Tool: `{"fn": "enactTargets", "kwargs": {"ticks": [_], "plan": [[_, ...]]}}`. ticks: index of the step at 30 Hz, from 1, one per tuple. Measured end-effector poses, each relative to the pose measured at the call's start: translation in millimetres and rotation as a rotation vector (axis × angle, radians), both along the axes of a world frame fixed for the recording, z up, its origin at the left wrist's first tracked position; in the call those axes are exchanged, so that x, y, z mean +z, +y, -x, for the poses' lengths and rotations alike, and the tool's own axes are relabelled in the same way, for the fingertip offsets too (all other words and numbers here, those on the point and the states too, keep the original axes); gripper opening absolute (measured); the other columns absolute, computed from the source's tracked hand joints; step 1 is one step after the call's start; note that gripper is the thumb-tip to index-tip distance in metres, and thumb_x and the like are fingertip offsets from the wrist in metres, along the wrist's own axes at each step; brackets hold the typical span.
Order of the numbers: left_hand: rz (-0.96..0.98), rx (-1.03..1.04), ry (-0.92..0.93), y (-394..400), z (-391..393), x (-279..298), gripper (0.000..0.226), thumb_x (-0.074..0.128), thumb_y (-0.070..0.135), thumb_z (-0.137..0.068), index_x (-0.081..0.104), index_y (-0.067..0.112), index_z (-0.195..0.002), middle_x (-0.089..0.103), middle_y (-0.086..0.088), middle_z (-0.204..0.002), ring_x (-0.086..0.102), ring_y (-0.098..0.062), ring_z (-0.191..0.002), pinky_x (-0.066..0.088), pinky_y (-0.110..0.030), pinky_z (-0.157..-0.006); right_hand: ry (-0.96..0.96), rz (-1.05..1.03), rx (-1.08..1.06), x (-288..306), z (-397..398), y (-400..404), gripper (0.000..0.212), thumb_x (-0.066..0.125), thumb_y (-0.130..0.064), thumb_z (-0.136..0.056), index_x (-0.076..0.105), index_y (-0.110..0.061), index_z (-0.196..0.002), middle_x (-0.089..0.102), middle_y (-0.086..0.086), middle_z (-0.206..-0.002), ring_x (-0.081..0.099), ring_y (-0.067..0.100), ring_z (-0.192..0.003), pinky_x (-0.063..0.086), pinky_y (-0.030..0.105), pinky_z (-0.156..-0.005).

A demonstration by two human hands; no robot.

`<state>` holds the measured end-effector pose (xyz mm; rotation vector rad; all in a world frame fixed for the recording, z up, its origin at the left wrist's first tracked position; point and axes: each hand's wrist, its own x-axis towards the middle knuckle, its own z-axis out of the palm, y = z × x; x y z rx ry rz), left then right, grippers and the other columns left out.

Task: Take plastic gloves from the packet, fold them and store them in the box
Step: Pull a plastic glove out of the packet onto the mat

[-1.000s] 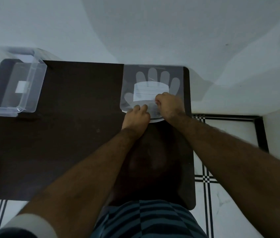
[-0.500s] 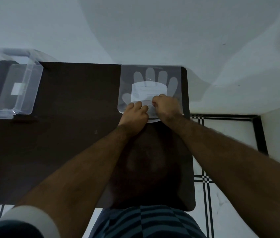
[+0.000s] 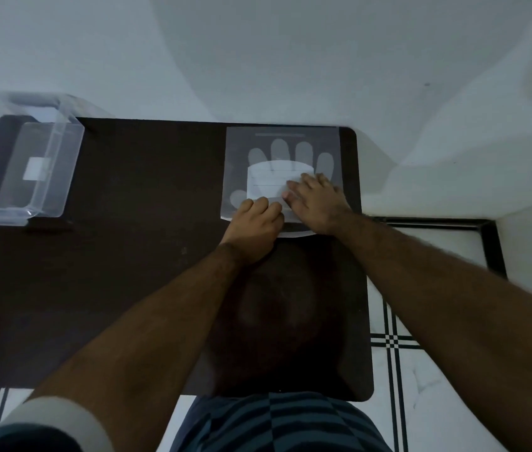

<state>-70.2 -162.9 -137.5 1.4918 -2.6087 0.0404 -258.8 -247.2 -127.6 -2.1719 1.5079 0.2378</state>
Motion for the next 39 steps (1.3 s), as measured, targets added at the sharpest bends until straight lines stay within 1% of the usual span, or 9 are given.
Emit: {"fn": "enactTargets", "kwargs": {"ticks": [2,4,10,18,22,27,31,34,39], "plan": [[-0.002,-0.005,0.021,9,-1,-2,0.018,0.065,0.020,-0.095,0.073,0.008,-0.107,0.064,-0.009,-0.105,0.057,-0.030,-0.095,0.047,-0.045,-0.084,0.055,-0.057,0.025,0,0,-3,0.071,0.015,-0.069,-0.106,0.021,-0.034,-0.167,0.011,0.008,-0.178,0.007,0.039,-0.163,0.013,0.069,-0.126],[0.006,-0.010,0.046,18,-2,-5,0.017,0.066,0.020,-0.096,0.073,0.008,-0.107,0.064,-0.009,-0.103,0.056,-0.029,-0.092,0.046,-0.044,-0.081,0.106,-0.067,0.040,0,-1,-6,0.071,0.015,-0.069,-0.106,0.017,-0.035,-0.168,0.007,0.007,-0.179,0.007,0.040,-0.163,0.013,0.071,-0.125],[0.012,-0.018,0.065,45,-2,-12,0.019,0.059,0.022,-0.102,0.073,0.010,-0.106,0.064,-0.008,-0.104,0.055,-0.028,-0.090,0.043,-0.043,-0.081,0.183,-0.017,0.048,0,-9,-7,0.070,0.029,-0.066,-0.106,0.015,-0.034,-0.167,0.004,0.009,-0.178,0.012,0.044,-0.161,0.021,0.074,-0.120],[0.066,-0.043,0.130,91,-2,-12,0.013,0.071,0.023,-0.097,0.076,0.012,-0.103,0.067,-0.006,-0.104,0.053,-0.026,-0.088,0.039,-0.040,-0.079,0.207,-0.028,0.056,1,-14,-11,0.072,0.034,-0.067,-0.105,0.014,-0.037,-0.167,0.004,0.006,-0.178,0.018,0.043,-0.160,0.022,0.074,-0.120],[0.071,-0.063,0.102,122,-6,-13,0.015,0.063,0.022,-0.099,0.073,0.012,-0.102,0.064,-0.006,-0.099,0.051,-0.026,-0.083,0.039,-0.041,-0.075,0.216,-0.033,0.054,5,-15,-12,0.071,0.036,-0.067,-0.105,0.016,-0.036,-0.166,0.006,0.007,-0.178,0.021,0.043,-0.158,0.022,0.073,-0.120],[0.053,-0.099,0.070,163,-19,-14,0.018,0.069,0.030,-0.097,0.074,0.015,-0.105,0.065,-0.003,-0.101,0.048,-0.024,-0.085,0.036,-0.040,-0.076,0.205,-0.003,0.073,7,-14,-7,0.071,0.038,-0.064,-0.106,0.017,-0.033,-0.167,0.007,0.009,-0.177,0.023,0.045,-0.157,0.022,0.071,-0.120],[0.021,-0.072,0.072,192,-27,-13,0.015,0.067,0.028,-0.097,0.075,0.016,-0.102,0.066,-0.002,-0.101,0.051,-0.023,-0.084,0.034,-0.039,-0.076,0.200,0.024,0.068,4,-16,-4,0.073,0.043,-0.061,-0.105,0.016,-0.032,-0.167,0.008,0.010,-0.177,0.021,0.045,-0.158,0.024,0.068,-0.121],[-0.017,-0.063,0.061,213,-31,-11,0.015,0.068,0.030,-0.096,0.074,0.018,-0.101,0.066,-0.001,-0.101,0.051,-0.022,-0.083,0.035,-0.038,-0.076,0.185,0.098,0.055,-1,-17,0,0.071,0.046,-0.058,-0.105,0.022,-0.030,-0.165,0.015,0.012,-0.175,0.026,0.046,-0.155,0.027,0.069,-0.120],[0.010,-0.039,0.094,235,-35,-15,0.008,0.069,0.021,-0.093,0.074,0.015,-0.094,0.067,-0.002,-0.094,0.054,-0.024,-0.076,0.041,-0.040,-0.069,0.089,0.200,0.027,4,-30,30,0.061,0.049,-0.048,-0.107,0.038,-0.021,-0.159,0.033,0.016,-0.168,0.035,0.042,-0.152,0.029,0.064,-0.124]]}}
